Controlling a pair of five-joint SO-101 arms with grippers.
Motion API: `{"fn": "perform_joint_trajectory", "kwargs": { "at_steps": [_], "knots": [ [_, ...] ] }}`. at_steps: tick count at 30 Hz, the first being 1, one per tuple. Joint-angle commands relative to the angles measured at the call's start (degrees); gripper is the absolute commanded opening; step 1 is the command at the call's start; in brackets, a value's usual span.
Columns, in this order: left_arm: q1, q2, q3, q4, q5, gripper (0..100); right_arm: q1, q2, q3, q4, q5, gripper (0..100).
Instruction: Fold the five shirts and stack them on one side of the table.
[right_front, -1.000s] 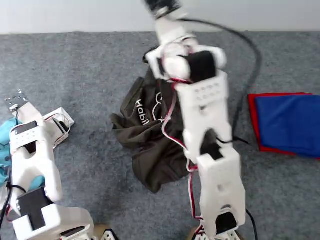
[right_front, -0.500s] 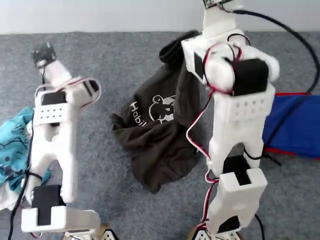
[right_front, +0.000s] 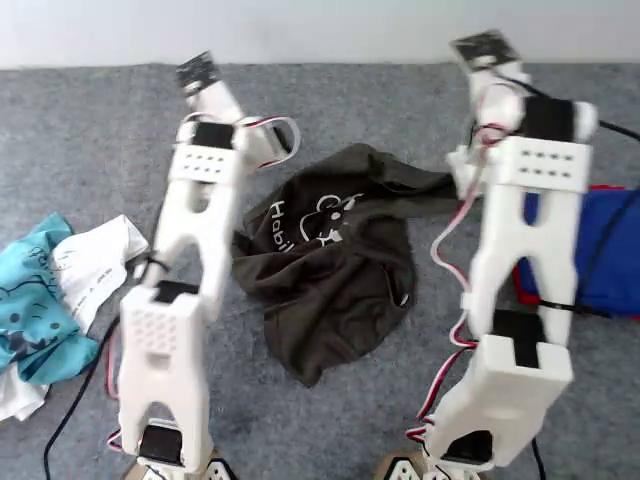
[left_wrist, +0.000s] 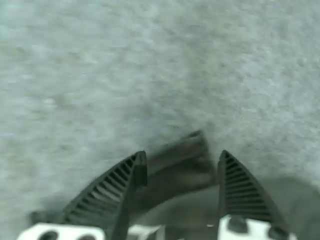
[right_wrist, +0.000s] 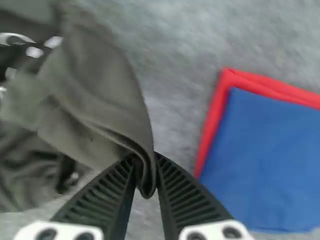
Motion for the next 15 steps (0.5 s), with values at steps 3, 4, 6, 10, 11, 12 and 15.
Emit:
{"fn": "perform_joint_trajectory", "kwargs": {
  "at_steps": [3,4,6,10,11,12,15],
  "knots": [
    [4.1,19.3,-36.5,10.4,6.1,24,7.3,-2.1,0.0,2.1,6.7,0.8],
    [4.1,22.3,-40.4,12.0,7.8,24,8.1,-2.1,0.0,2.1,7.2,0.8],
    [4.1,27.6,-46.8,15.6,10.1,24,9.3,-2.1,0.0,2.1,7.3,0.8],
    [4.3,31.3,-49.2,18.0,12.2,24,9.8,-2.1,0.0,2.0,7.3,0.8],
    [4.3,31.3,-48.9,18.0,12.7,24,9.6,-2.1,0.0,2.0,7.3,0.8],
    [4.3,31.0,-49.1,18.0,13.3,24,9.5,-2.1,0.0,1.9,7.3,0.8],
    [4.4,30.8,-49.6,17.8,13.6,23,9.5,-1.8,0.0,1.8,7.3,0.8]
  ]
}}
